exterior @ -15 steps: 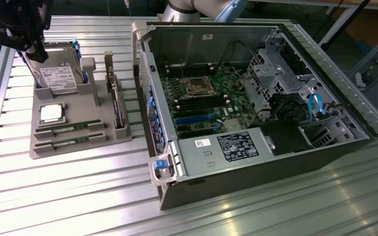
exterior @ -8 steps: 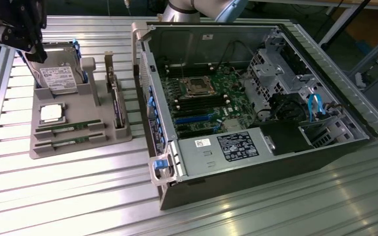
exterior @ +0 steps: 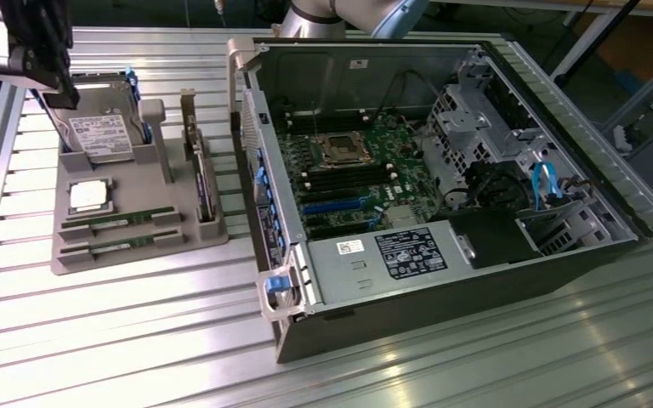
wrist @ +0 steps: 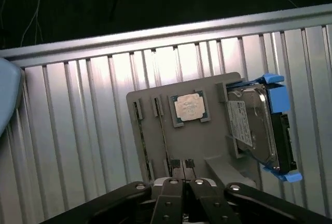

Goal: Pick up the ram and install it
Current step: 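Pick up the ram and move it above insertion slot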

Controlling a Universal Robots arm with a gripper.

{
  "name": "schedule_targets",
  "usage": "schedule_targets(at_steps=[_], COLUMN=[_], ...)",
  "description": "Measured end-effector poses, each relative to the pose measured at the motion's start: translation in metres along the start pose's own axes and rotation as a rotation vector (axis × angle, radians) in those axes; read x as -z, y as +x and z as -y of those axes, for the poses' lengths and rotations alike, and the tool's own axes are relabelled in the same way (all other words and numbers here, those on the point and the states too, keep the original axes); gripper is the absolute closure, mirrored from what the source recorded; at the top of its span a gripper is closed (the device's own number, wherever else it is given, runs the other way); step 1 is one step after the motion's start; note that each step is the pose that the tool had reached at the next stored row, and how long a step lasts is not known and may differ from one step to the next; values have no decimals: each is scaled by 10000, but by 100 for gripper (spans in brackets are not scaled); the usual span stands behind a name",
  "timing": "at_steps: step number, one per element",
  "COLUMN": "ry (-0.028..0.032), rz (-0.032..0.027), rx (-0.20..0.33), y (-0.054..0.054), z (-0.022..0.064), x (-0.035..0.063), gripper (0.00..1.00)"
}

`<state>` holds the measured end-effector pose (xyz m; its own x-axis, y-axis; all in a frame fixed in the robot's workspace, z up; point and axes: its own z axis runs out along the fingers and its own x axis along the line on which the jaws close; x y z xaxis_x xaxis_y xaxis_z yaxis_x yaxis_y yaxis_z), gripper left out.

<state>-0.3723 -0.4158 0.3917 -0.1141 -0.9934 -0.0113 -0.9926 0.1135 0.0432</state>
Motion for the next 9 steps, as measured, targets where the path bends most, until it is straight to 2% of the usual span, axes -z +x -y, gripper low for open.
schedule_targets(at_steps=[6, 9], ry=[-12, -11], rz=[-45, -45], rx=[1031, 1038], y=[0, 0], z=[0, 0], x=[0, 0], gripper=[90, 90])
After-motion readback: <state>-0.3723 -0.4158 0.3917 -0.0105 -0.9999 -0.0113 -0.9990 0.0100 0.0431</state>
